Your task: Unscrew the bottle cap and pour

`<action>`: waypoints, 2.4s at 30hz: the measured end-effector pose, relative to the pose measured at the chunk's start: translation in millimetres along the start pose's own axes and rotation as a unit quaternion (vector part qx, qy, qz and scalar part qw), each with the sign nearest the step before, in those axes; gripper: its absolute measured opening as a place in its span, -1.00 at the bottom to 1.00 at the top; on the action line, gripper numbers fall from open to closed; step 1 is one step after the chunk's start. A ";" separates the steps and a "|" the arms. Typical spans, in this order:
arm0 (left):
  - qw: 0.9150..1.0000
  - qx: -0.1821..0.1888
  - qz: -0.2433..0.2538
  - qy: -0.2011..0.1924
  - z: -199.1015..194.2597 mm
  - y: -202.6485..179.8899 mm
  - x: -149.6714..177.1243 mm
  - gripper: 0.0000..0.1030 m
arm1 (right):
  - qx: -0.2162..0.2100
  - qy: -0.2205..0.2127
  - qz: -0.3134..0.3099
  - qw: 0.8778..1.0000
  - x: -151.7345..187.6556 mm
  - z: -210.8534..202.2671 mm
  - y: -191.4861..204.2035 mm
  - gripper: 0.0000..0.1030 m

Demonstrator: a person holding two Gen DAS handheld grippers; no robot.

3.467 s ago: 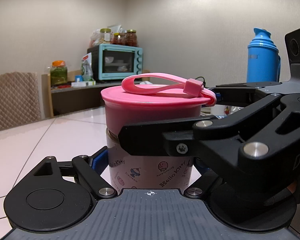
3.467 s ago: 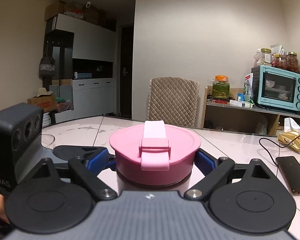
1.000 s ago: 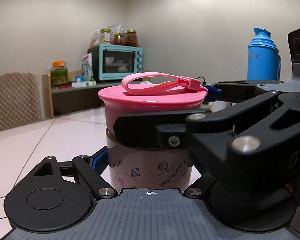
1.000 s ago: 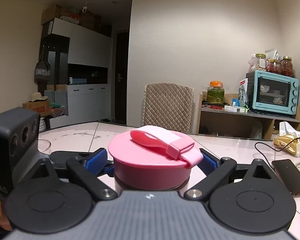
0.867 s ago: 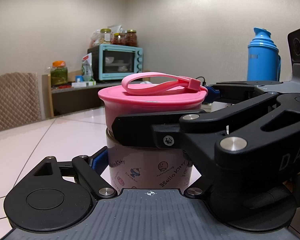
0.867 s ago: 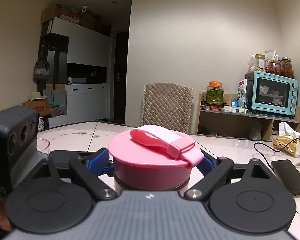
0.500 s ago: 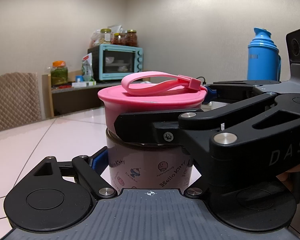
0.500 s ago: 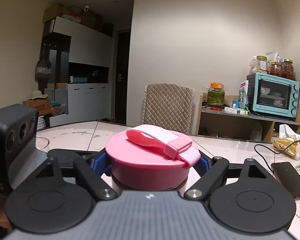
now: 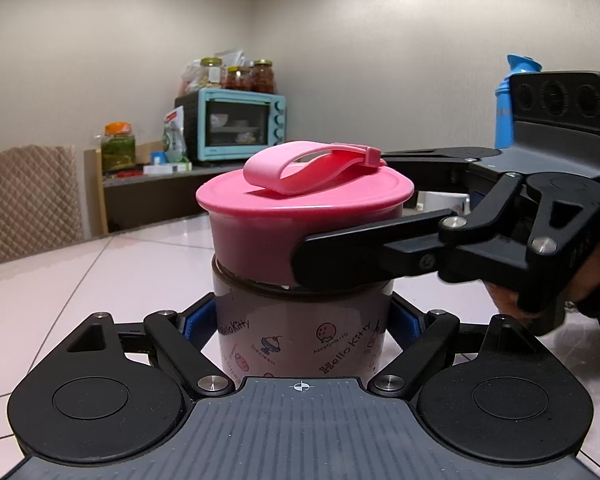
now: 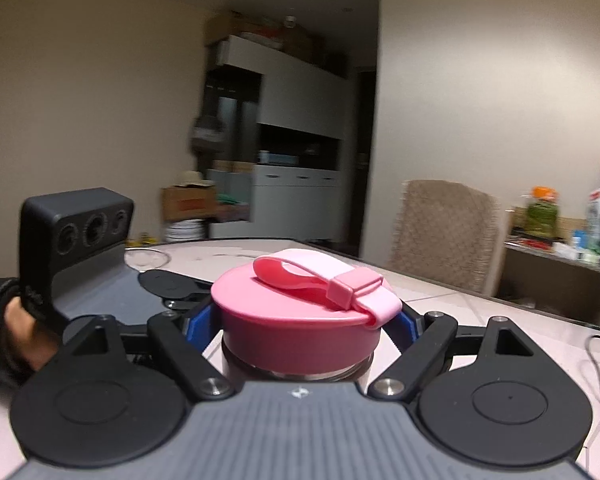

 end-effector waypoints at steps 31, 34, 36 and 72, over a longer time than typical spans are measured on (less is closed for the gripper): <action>1.000 -0.001 -0.001 0.000 -8.6 -2.3 4.1 0.74 | 0.204 0.031 0.013 0.978 -8.8 -6.6 23.2 0.95; 1.000 -0.002 0.000 0.000 -8.2 -2.6 4.4 0.74 | 0.214 0.027 0.009 0.976 -6.9 2.1 31.9 0.96; 1.000 -0.001 -0.001 0.000 -7.4 -1.6 4.1 0.74 | 0.224 0.025 0.009 0.974 -6.8 7.0 31.8 0.96; 1.000 -0.001 -0.001 0.000 -4.9 1.4 6.1 0.74 | 0.284 0.018 0.037 0.958 0.3 20.9 27.1 0.77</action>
Point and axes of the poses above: each gripper's, at about its wrist camera, not at the fingertips, and z roughly the way its jaws point, y to its left, x to its underside, the point moved 9 cm from there along z, roughly the way its jaws point, and after that the axes turned 4 degrees about -y, right-handed, at the moved point
